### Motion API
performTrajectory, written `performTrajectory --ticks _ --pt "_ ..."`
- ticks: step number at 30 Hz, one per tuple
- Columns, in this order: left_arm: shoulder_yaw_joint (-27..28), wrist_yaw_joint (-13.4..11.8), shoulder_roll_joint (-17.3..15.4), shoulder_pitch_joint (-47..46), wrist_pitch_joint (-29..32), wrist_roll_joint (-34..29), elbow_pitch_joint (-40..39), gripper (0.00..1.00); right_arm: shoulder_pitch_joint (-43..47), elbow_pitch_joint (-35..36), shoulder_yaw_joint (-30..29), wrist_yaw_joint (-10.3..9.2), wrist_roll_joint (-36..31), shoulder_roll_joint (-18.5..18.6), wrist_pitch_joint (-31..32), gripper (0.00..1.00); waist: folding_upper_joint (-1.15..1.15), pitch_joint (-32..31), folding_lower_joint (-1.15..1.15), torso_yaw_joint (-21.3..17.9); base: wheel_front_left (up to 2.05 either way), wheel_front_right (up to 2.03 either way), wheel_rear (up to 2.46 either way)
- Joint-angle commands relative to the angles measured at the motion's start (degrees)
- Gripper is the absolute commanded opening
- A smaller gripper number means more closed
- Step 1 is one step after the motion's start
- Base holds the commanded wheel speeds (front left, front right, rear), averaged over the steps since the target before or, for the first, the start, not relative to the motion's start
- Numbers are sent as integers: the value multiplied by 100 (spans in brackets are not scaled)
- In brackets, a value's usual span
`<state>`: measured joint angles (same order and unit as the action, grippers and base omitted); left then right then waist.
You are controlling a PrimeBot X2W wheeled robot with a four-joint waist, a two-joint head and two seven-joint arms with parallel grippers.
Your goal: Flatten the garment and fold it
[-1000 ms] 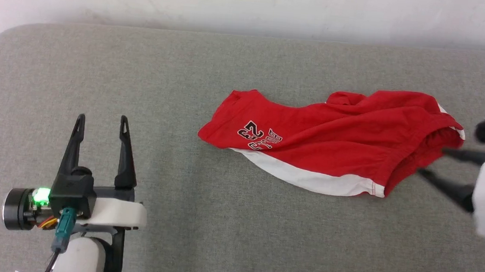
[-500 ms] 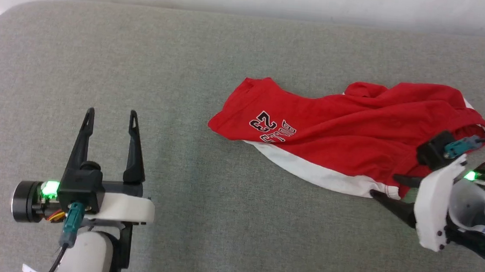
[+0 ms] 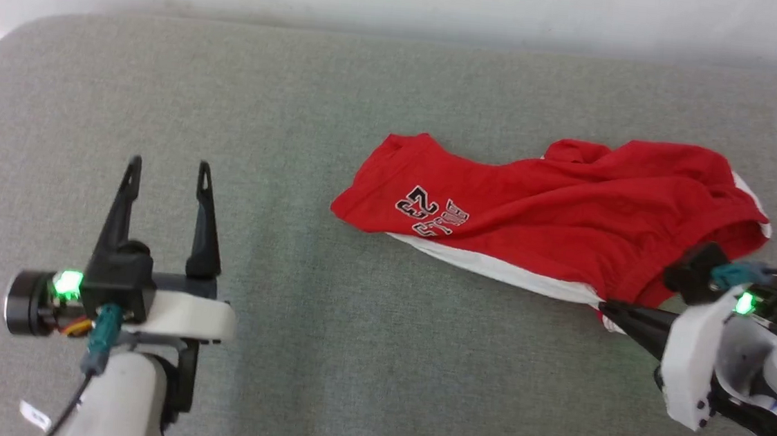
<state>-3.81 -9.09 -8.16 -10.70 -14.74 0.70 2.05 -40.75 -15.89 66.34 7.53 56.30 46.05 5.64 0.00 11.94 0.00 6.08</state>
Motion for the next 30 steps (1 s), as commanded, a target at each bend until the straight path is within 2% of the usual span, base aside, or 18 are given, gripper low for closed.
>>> performTrajectory --ticks 1,5,8,11,13,15,16,20,23,28,30 --pt "26 92 -93 -144 -26 57 70 100 127 106 -75 -4 -32 104 -144 0 0 -178 0 -135 0 0 0" --pt "-8 474 -349 -466 -26 128 409 100 415 581 -335 -4 54 439 -395 0 0 -351 0 -254 0 0 0" --pt "-192 892 -570 -800 2 137 893 100 700 949 -513 -4 37 662 -367 0 0 -440 0 -329 0 0 0" --pt "-535 1382 -724 -1174 419 186 1318 100 1008 1210 -702 -4 -19 813 -279 0 0 -473 0 -383 0 0 0" --pt "-844 1554 -809 -1389 759 252 1505 100 1199 1314 -846 -4 -46 846 -224 0 0 -471 0 -429 0 0 0" --pt "-1023 1602 -855 -1483 917 308 1581 100 1283 1342 -925 -4 -74 844 -207 0 0 -460 0 -453 0 0 0" --pt "-1454 1646 -949 -1641 1231 495 1739 100 1430 1367 -1064 -4 -148 804 -161 0 0 -427 0 -498 0 0 0" --pt "-2927 1655 -1360 -1931 1859 1283 1870 100 1581 1379 -1303 -4 -342 614 -59 0 0 -313 0 -616 0 0 0" --pt "-3785 1656 -1719 -2192 2191 1852 1832 100 1602 1416 -1453 -4 -487 480 38 0 0 -198 0 -724 0 0 0" --pt "-4721 1657 -2076 -2642 2576 2559 1928 100 1553 1495 -1643 -4 -752 253 159 0 0 66 0 -944 0 0 0" --pt "-4907 1657 -2115 -2732 2657 2668 1971 100 1540 1510 -1666 -4 -791 203 183 0 0 120 0 -986 0 0 0"
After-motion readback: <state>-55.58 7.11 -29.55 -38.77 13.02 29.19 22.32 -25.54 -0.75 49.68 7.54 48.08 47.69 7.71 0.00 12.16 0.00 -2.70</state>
